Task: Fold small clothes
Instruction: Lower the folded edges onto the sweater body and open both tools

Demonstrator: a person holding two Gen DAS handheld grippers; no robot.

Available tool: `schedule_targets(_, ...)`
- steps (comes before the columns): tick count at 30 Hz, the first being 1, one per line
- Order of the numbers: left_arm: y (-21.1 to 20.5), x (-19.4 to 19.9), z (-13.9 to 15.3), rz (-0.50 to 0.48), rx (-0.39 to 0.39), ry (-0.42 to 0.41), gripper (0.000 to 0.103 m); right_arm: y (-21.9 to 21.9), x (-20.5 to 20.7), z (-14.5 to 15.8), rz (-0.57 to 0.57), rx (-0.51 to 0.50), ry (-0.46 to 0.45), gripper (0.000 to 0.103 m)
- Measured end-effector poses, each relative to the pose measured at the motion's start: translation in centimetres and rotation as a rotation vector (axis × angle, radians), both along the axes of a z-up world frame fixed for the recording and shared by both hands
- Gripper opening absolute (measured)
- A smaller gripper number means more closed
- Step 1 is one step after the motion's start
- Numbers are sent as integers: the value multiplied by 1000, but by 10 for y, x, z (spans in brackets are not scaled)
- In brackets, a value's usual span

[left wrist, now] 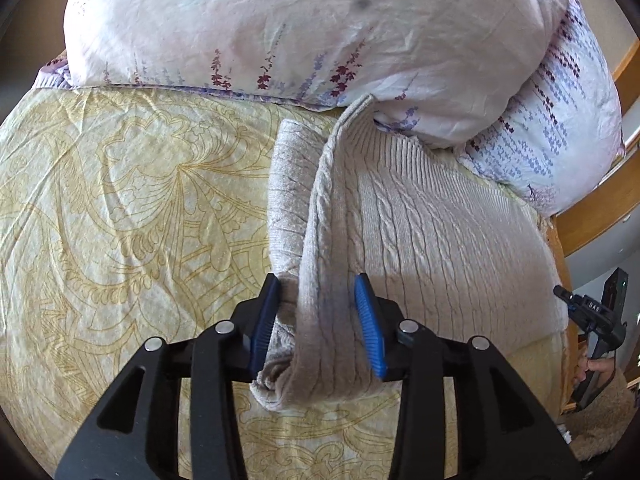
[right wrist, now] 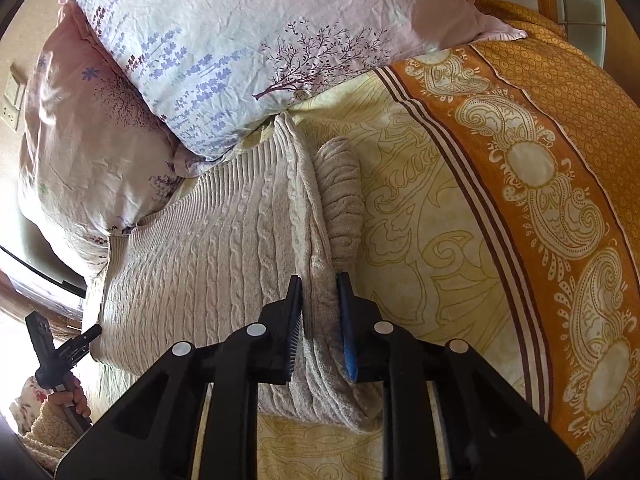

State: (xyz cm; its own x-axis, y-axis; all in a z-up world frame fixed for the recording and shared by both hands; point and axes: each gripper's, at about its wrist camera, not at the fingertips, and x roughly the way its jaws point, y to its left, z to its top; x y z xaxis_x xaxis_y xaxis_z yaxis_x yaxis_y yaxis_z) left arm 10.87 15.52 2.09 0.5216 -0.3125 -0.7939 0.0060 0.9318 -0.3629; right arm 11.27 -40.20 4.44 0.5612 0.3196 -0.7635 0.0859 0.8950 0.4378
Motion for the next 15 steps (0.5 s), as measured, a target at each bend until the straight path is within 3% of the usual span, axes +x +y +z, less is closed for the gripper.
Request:
schedule_targets(2,-2,1,-1,-6,6,5,36,3,2,-2,14,-10,8,19)
schedule_targets(3,0,2,-1,-2,-9,7,31,4,3,-2,25,-17,10,18)
schedule_targets(4,2,2,-1,2,-22,13,18,5,3,0,30,-24,2,15)
schedule_targets(6,7,1,1,3,-54,18,12,4,1,5,29,-15,-22,14)
schedule_targets(11,22,-11,9,-8,-155,7,9,0,-12,15,15,10,-46,12)
schedule_targets(15,26,-9,-8,20,-125,47,12,-2,-10,-6,-10,-40,35,13)
